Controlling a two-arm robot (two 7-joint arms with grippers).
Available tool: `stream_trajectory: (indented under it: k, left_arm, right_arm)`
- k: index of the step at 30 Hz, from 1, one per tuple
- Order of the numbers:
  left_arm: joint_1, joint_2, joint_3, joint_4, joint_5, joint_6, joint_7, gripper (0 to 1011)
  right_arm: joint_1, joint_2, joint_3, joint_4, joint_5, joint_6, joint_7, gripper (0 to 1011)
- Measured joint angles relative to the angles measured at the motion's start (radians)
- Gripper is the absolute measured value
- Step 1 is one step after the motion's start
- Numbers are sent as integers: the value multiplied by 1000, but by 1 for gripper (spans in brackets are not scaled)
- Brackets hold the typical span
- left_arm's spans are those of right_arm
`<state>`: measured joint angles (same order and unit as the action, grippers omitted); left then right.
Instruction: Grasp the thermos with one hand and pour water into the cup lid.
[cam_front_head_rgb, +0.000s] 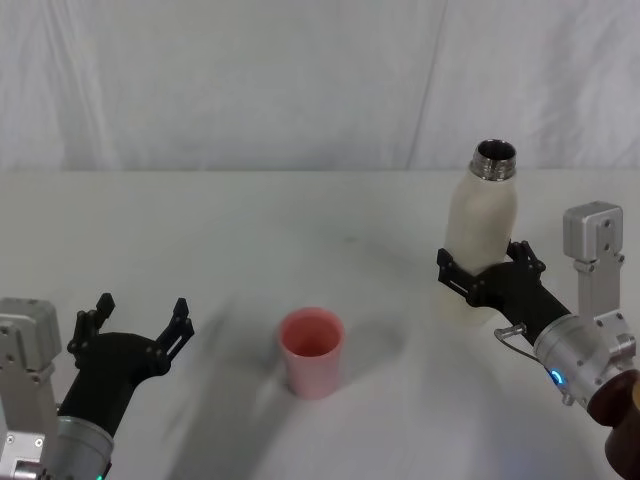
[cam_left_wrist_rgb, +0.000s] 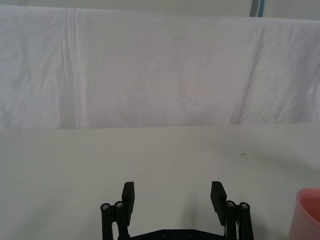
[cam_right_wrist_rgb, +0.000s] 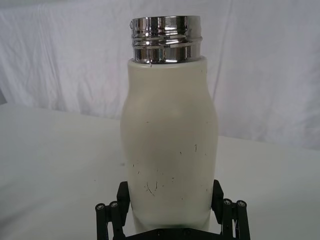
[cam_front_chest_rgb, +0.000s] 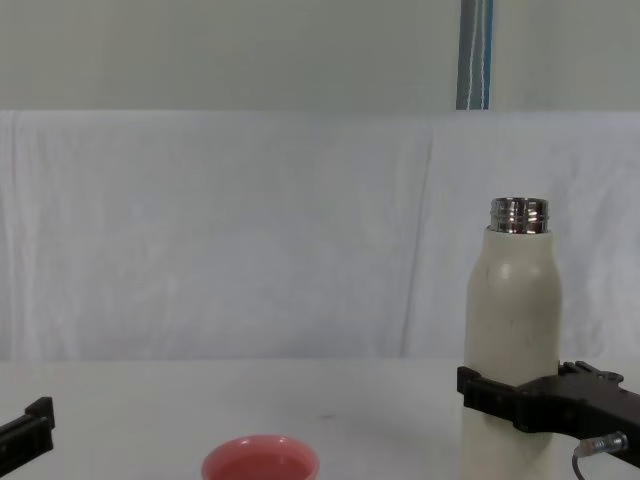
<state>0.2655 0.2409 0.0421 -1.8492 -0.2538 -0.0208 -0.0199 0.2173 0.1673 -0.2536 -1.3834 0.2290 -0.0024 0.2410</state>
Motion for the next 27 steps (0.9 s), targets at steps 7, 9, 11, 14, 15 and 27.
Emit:
stream_trajectory:
  k: [7, 9, 11, 14, 15, 27]
  left_arm:
    - [0, 0, 0, 0, 0, 0, 0, 1001]
    - [0, 0, 0, 0, 0, 0, 0, 1001]
    - [0, 0, 0, 0, 0, 0, 0, 1001]
    - [0, 0, 0, 0, 0, 0, 0, 1001]
    - [0, 0, 0, 0, 0, 0, 0, 1001]
    - [0, 0, 0, 0, 0, 0, 0, 1001]
  right_arm:
    - [1, 1, 1, 0, 3, -6, 12, 1003]
    - [1, 1, 1, -1, 4, -7, 13, 1003]
    - [2, 2, 0, -3, 4, -8, 13, 1003]
    - [2, 3, 0, -5, 4, -10, 13, 1003]
    - [2, 3, 0, -6, 4, -10, 13, 1003]
    - [-10, 11, 3, -24, -3, -10, 5, 1003]
